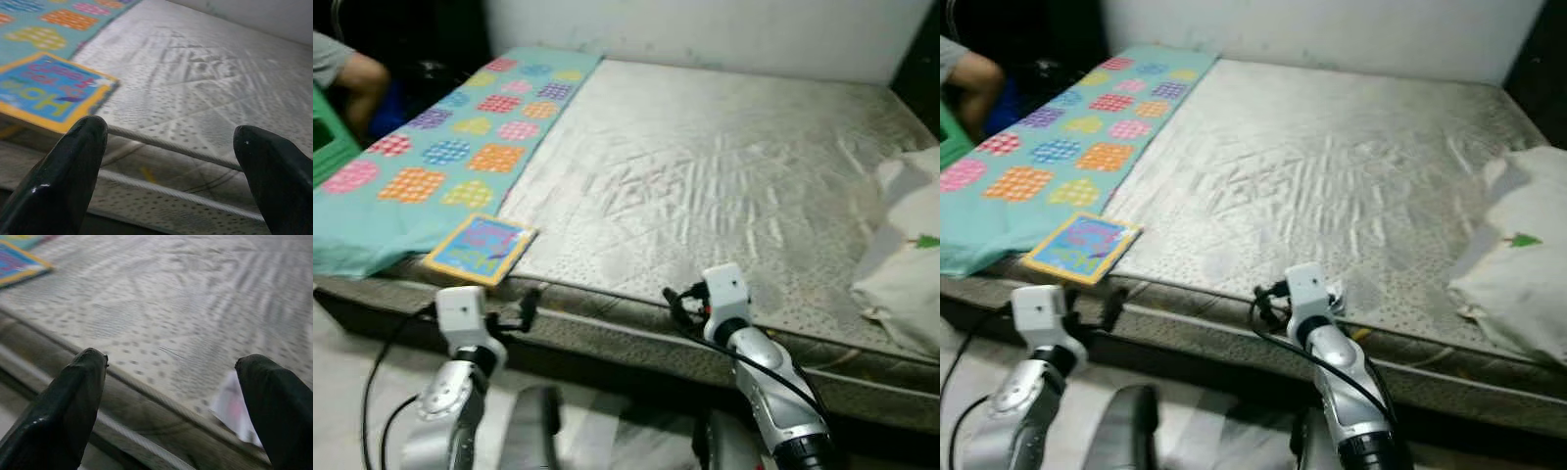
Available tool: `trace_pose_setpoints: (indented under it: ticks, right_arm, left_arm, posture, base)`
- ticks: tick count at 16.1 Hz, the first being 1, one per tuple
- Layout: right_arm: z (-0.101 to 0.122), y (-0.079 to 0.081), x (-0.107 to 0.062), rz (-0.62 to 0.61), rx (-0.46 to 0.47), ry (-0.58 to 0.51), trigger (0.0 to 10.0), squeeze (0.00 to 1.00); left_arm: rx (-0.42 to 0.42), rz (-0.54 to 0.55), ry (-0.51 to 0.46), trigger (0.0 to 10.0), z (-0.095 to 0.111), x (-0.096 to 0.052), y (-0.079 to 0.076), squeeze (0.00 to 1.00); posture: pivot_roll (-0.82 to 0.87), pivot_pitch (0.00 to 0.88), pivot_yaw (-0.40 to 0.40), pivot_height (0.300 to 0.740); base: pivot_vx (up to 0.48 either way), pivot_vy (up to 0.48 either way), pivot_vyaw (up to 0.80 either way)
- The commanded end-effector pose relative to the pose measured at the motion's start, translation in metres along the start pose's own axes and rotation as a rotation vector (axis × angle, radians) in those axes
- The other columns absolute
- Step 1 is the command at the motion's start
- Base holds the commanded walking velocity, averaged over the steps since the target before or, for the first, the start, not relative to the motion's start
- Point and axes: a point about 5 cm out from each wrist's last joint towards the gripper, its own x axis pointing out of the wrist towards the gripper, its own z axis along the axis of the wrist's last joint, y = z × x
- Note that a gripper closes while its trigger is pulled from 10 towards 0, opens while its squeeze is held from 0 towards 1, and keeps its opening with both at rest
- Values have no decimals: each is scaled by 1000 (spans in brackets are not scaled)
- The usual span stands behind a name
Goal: Clean up the room
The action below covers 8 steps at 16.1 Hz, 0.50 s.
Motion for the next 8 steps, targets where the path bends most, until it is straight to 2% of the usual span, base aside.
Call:
trace_pose_setpoints:
  ticks: [1, 5, 8]
  right_arm:
    - [5, 2, 4, -2, 2, -22, 10000, 0]
    - [11, 12, 12, -4, 14, -43, 10000, 0]
    - [17, 25, 23, -10, 41, -81, 10000, 0]
  left_arm:
    - [7, 6, -2, 10000, 2, 1, 1, 0]
    - [6, 5, -3, 10000, 2, 0, 1, 0]
    - [31, -8, -27, 10000, 7, -4, -1, 0]
  posture:
    - [-86, 10, -49, 564]
    - [-70, 8, -51, 564]
    - [-26, 8, -57, 564]
  base:
    - [0, 0, 0]
    - [0, 0, 0]
    - [0, 0, 0]
